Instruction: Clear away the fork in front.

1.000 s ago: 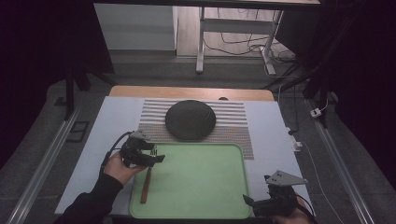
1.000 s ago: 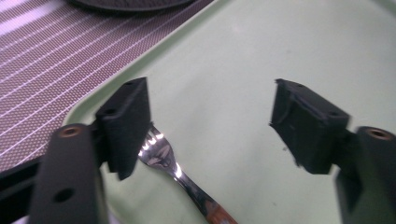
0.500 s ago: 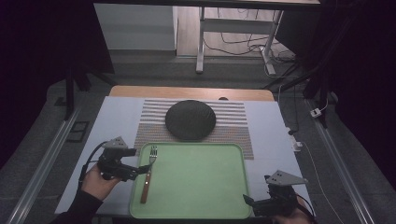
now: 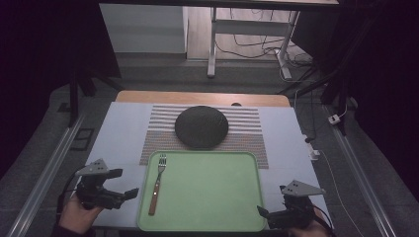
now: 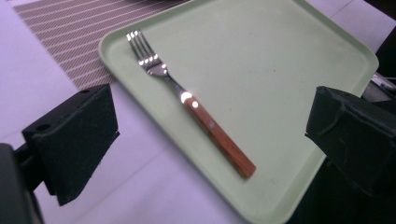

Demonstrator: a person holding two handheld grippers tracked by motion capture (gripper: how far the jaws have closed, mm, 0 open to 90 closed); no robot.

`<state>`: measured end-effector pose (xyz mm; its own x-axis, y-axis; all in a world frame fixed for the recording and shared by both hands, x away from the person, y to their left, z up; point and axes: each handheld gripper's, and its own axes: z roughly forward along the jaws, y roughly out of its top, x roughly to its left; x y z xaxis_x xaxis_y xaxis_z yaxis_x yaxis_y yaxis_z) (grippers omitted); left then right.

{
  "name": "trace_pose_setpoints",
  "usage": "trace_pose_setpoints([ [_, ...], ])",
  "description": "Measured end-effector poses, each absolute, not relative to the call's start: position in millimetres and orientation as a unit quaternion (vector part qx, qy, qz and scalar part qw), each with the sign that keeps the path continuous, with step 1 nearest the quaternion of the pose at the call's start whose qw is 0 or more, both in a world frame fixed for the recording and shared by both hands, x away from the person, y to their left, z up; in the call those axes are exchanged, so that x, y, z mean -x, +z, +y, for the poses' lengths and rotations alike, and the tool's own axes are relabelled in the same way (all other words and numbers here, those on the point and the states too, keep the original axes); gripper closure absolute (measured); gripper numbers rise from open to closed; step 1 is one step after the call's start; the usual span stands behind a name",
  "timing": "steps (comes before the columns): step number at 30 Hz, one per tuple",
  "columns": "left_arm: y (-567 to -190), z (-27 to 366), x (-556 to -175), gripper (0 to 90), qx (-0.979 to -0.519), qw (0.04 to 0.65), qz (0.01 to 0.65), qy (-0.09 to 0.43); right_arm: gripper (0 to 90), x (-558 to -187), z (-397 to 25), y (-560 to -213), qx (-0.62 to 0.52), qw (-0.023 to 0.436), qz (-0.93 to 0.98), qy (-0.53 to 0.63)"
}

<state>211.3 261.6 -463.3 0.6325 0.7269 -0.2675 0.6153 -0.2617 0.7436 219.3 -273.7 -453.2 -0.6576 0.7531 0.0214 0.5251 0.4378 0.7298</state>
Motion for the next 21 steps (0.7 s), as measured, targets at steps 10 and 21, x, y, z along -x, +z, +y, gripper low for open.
trace_pose_setpoints([
  [10,-472,282,-186,0.0,-0.781,0.433,0.445,0.069,0.0,-219,-274,-453,-0.384,0.155,0.834,0.366],
  [21,-475,288,-178,0.0,-0.782,0.410,0.464,0.075,0.0,-219,-273,-453,-0.383,0.155,0.834,0.366],
])
